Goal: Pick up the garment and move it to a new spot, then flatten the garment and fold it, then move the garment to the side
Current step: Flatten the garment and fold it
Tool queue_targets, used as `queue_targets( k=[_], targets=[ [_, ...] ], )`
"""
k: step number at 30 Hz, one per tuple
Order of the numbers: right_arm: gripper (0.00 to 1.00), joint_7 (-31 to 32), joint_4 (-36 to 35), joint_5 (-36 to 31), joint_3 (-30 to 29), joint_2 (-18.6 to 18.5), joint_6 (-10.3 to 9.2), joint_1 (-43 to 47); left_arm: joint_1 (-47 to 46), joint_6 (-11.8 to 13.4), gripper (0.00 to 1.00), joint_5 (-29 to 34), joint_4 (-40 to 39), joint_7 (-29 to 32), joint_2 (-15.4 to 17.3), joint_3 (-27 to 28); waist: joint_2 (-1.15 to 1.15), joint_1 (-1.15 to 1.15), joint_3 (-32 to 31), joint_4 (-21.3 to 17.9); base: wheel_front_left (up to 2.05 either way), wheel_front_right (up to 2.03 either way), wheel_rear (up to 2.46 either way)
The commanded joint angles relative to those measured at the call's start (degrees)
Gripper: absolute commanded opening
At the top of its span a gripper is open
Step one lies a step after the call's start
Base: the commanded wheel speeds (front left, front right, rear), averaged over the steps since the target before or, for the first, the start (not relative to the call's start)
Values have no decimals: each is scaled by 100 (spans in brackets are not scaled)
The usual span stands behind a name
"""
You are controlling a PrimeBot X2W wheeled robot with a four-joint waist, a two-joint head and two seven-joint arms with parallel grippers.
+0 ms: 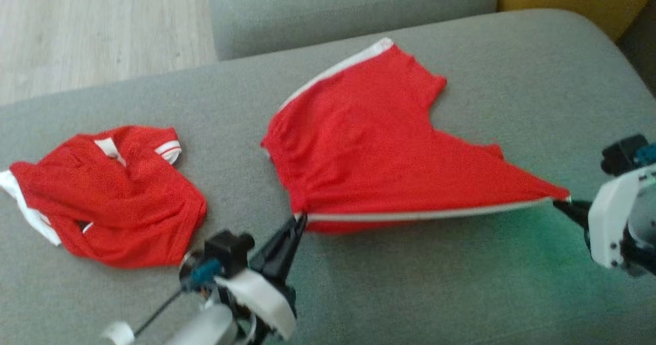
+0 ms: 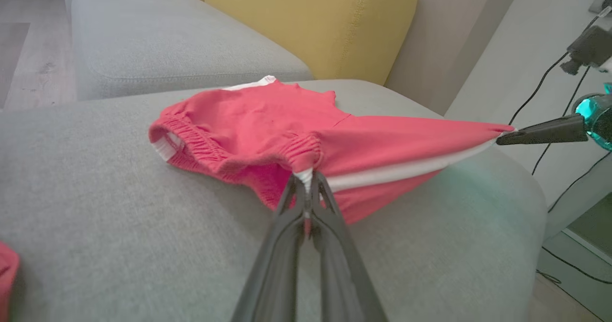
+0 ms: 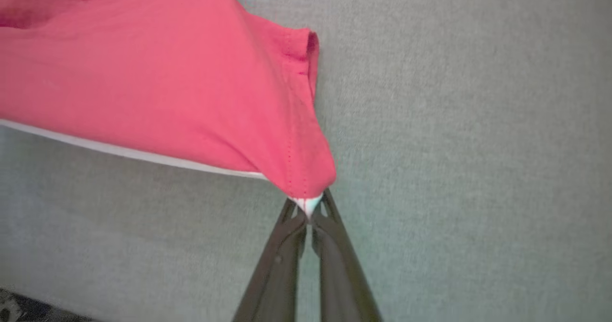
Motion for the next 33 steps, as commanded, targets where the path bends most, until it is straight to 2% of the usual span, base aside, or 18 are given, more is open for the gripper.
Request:
queue_targets(
  k=[1,7,13,23,29,33],
  targets=[
    [0,19,-157,39,-134,-337,-5,56,-116,81,0,-39,-232,1,204,210,0,1,-78,-46,0,0,0],
    [0,-37,-751,52,-734,-418,-5,536,227,394,0,-32,-1040,202,378,159,0,1,-75,-75,0,0,0],
    [0,-56,-1002,-322,-1423,-206,-5,569,-38,570,0,47,-1333,303,461,286,0,1,182,-15,0,0,0],
    [0,645,-1281,-883,-2281,347,-5,-275,-1018,515,0,142,-1089,430,323,477,0,1,951,336,0,0,0],
    [0,1239,-949,-1233,-2376,663,-5,-1227,-1693,338,0,232,-675,440,47,436,0,1,1461,716,0,0,0],
    [0,1478,-544,-1553,-2325,738,-5,-1894,-2135,227,0,303,-304,418,-187,383,0,1,1801,1021,0,0,0]
  ],
)
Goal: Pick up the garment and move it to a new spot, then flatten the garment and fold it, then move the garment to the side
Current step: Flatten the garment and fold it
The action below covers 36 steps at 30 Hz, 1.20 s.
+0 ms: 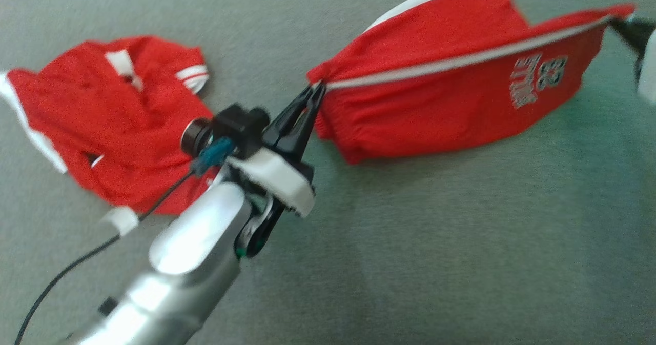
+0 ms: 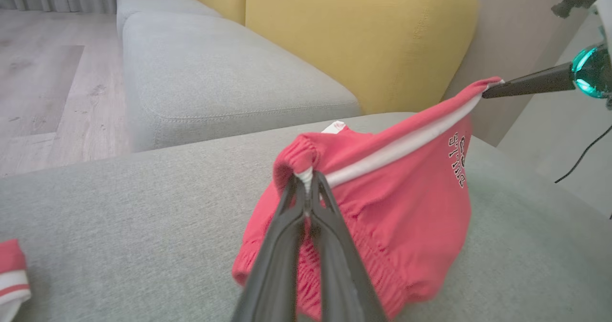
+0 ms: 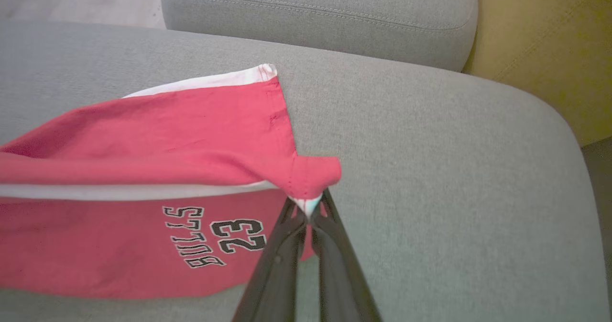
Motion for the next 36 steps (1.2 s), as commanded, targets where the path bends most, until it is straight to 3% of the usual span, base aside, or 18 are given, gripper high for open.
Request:
queue_targets(
  k=[1,11,20,21,22,23,24,30,34,36],
  targets=[
    [0,41,-79,-108,-2,-106,-5,-232,-314,-24,0,49,-49,-35,39,183,0,-2,336,338,0,0,0],
    [0,-11,881,-610,332,-35,-5,-1353,-1131,-397,0,115,1037,-299,-577,13,0,-2,854,865,0,0,0],
    [0,-470,1511,-754,653,55,-5,-1825,-1541,-566,0,38,1730,-544,-847,-136,0,-2,1025,1068,0,0,0],
    [13,-592,1575,-801,664,53,-5,-1872,-1574,-584,0,23,1786,-564,-863,-161,0,-2,1036,1086,0,0,0],
    [100,-738,1661,-855,652,56,-5,-1919,-1606,-599,22,3,1836,-587,-877,-182,0,-2,1046,1101,0,0,0],
    [100,-884,1748,-910,649,72,-5,-1963,-1634,-611,75,-17,1878,-623,-888,-199,0,-2,1051,1112,0,0,0],
    [100,-1050,1829,-964,641,96,-5,-2005,-1658,-613,100,-41,1916,-666,-897,-200,0,-2,1053,1114,0,0,0],
    [100,-2048,2434,-1291,533,299,-5,-2141,-1720,-507,100,-160,2078,-926,-897,-17,0,-2,899,1009,0,0,0],
    [100,-3039,2729,-1219,366,502,-5,-2007,-1618,-339,100,-155,1940,-1063,-637,366,0,-2,521,839,0,0,0],
    [100,-3251,2737,-1173,336,545,-5,-1954,-1573,-289,100,-153,1870,-1073,-570,468,0,-2,439,803,0,0,0]
  ],
)
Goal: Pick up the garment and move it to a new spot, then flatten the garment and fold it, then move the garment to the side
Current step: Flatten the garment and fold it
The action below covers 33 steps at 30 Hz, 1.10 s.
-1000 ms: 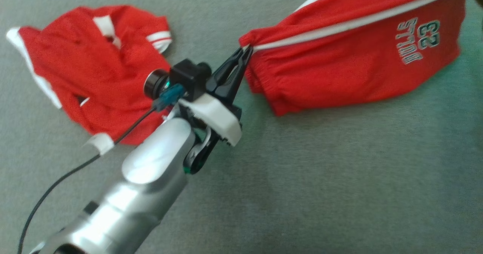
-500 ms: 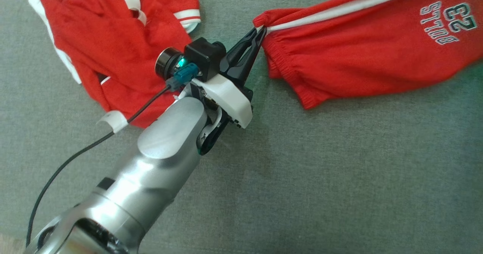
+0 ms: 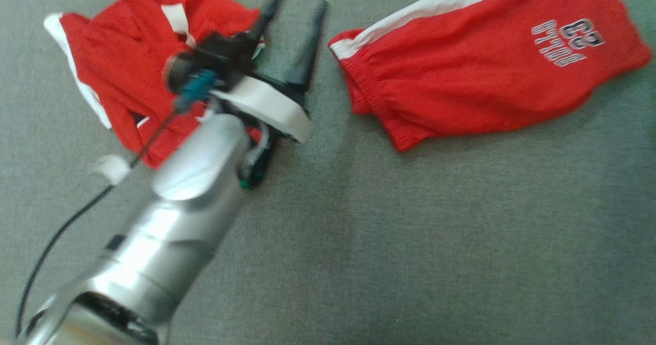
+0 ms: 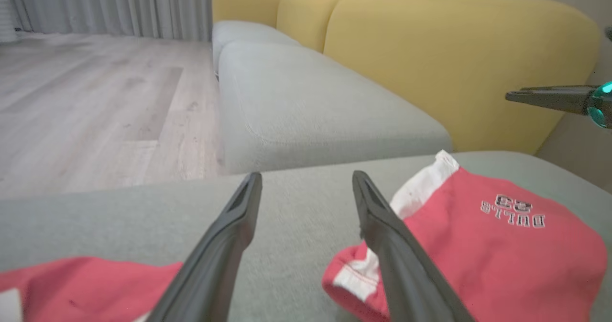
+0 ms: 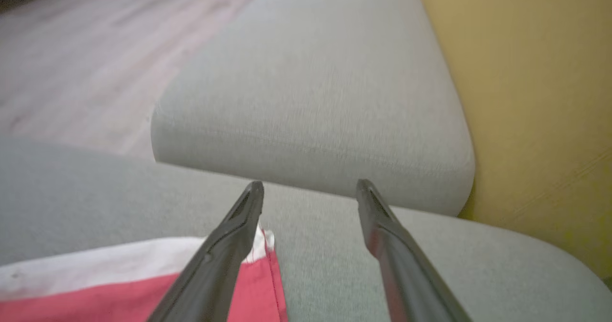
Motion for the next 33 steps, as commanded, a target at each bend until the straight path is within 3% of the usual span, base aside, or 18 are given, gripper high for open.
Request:
queue_targets(
  k=[1,8,13,20,29,33],
  targets=[
    [100,-276,-166,96,-55,50,-5,151,-38,73,100,-21,-237,-54,269,294,0,0,-257,-151,0,0,0],
    [100,-1762,-552,362,-243,396,-5,831,709,429,100,315,-1350,-62,731,1222,0,0,-893,-453,0,0,0],
    [100,-2370,-938,360,-424,757,-5,1570,1544,565,100,478,-1959,-62,882,1744,0,0,-1324,-630,0,0,0],
    [100,-2535,-1468,26,-846,1394,-5,2784,2737,601,100,656,-2338,-63,863,2167,0,0,-1779,-810,0,0,0],
    [100,-2418,-2165,-836,-1732,2480,-5,4437,3853,440,100,980,-2426,-63,498,2482,0,0,-2011,-891,0,0,0],
    [100,-2260,-2519,-1044,-1853,2720,-5,4952,4021,329,100,1124,-2441,-63,333,2674,0,0,-2022,-923,0,0,0]
  ],
)
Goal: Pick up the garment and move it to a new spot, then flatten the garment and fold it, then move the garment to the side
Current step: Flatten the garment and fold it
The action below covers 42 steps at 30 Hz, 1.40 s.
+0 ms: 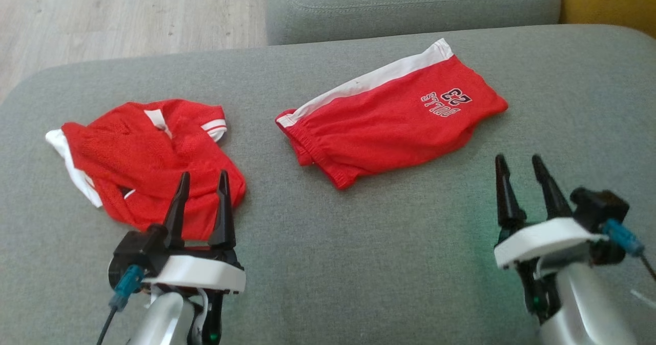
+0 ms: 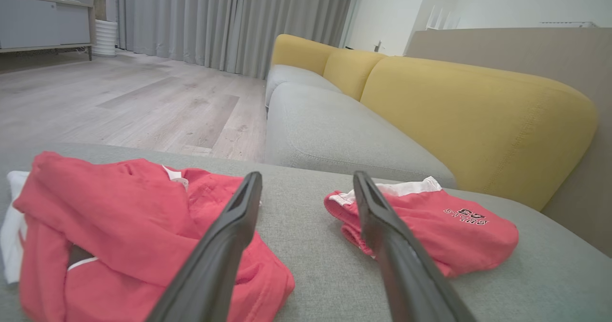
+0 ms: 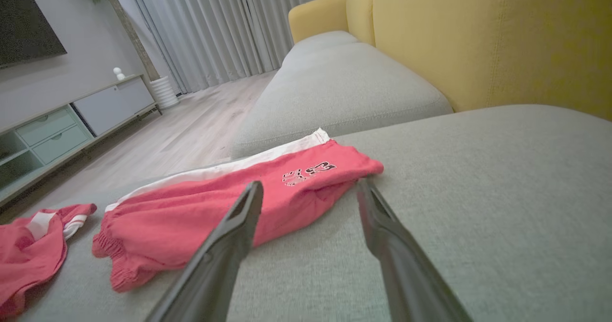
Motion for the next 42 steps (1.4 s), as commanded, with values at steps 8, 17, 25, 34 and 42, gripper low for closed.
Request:
queue_targets(
  k=[8,17,25,34,42],
  targets=[
    [100,302,-750,-150,5,74,-5,-4,-230,-198,100,283,-203,-47,-166,474,0,1,108,-25,0,0,0],
    [100,709,-827,-46,-345,76,-5,-584,-547,-366,100,455,-131,-47,-299,455,0,1,562,220,0,0,0],
    [100,1279,368,223,-1556,77,-5,-1976,-911,-498,100,506,4,-47,-416,284,0,1,1092,639,0,0,0],
    [100,1447,2162,-1290,-3416,77,-5,-3310,-1179,-542,100,418,47,-47,-467,38,0,1,1466,1073,0,0,0],
    [100,1594,2774,-2623,-4466,68,-5,-3771,-1335,-433,100,205,-15,-47,-472,-206,0,1,1638,1259,0,0,0]
  ],
)
